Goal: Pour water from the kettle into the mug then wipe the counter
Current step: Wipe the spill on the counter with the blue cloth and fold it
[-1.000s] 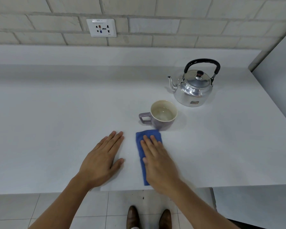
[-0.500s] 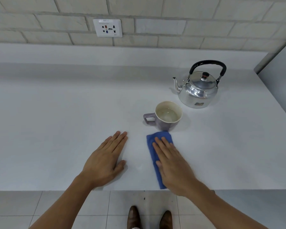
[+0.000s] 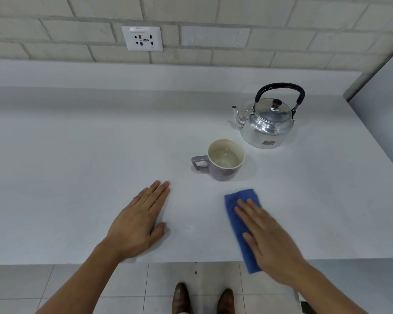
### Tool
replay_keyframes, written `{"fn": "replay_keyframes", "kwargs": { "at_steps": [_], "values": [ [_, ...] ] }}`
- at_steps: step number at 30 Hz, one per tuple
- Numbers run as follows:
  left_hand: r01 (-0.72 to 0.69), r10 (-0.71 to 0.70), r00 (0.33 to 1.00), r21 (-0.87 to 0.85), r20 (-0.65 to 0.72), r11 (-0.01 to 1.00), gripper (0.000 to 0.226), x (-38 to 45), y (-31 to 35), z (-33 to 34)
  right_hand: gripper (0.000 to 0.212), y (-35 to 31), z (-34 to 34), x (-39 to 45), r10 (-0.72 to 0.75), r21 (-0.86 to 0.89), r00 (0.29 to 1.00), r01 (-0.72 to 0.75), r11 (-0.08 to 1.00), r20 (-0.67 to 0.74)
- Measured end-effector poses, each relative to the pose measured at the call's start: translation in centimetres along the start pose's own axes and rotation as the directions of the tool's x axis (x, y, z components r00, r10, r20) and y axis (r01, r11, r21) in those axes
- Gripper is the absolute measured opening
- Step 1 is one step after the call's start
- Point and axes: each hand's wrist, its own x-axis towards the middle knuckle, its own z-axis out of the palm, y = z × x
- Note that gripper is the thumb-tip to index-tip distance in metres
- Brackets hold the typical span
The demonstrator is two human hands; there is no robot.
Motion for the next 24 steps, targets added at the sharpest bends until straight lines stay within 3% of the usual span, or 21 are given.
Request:
{"fn": "replay_keyframes", "kwargs": {
  "at_steps": [4, 7, 11, 14, 16, 21, 24],
  "values": [
    [0.012, -0.012, 1.000, -0.005, 0.013, 1.000, 0.083, 0.0, 0.3, -0.2, 0.059, -1.0, -0.1, 2.3, 0.112, -0.007, 0.990, -0.113, 0.994, -0.080],
    [0.022, -0.022, 1.000, -0.015, 0.020, 1.000, 0.084, 0.0, 0.4, -0.4, 0.059, -5.1, 0.1, 4.0, 0.060, 0.012, 0.992, -0.059, 0.998, -0.114],
    [0.040, -0.039, 0.999, -0.032, 0.035, 0.999, 0.086, 0.0, 0.6, -0.5, 0.059, -7.5, 1.1, 4.1, -0.217, 0.022, 0.976, 0.217, 0.976, 0.001],
    [0.057, -0.056, 0.998, -0.037, 0.036, 0.998, 0.085, 0.0, 0.7, -0.5, 0.057, -4.4, 0.6, 2.9, -0.459, -0.021, 0.882, 0.463, 0.886, 0.104],
    [0.068, -0.066, 0.997, -0.053, 0.034, 0.996, 0.083, 0.1, 1.0, -0.5, 0.061, -0.9, -0.5, 2.4, -0.523, -0.061, 0.840, 0.535, 0.842, 0.146],
    [0.139, -0.142, 0.990, -0.166, -0.006, 0.976, 0.073, 0.7, 2.7, -0.8, 0.053, 4.1, -3.7, 3.2, -0.513, -0.155, 0.845, 0.533, 0.832, 0.153],
    [0.139, -0.158, 0.986, -0.244, -0.059, 0.960, 0.066, 1.7, 5.1, -1.3, 0.047, 3.9, -4.8, 3.0, -0.385, 0.067, 0.923, 0.383, 0.921, 0.014]
  ]
}}
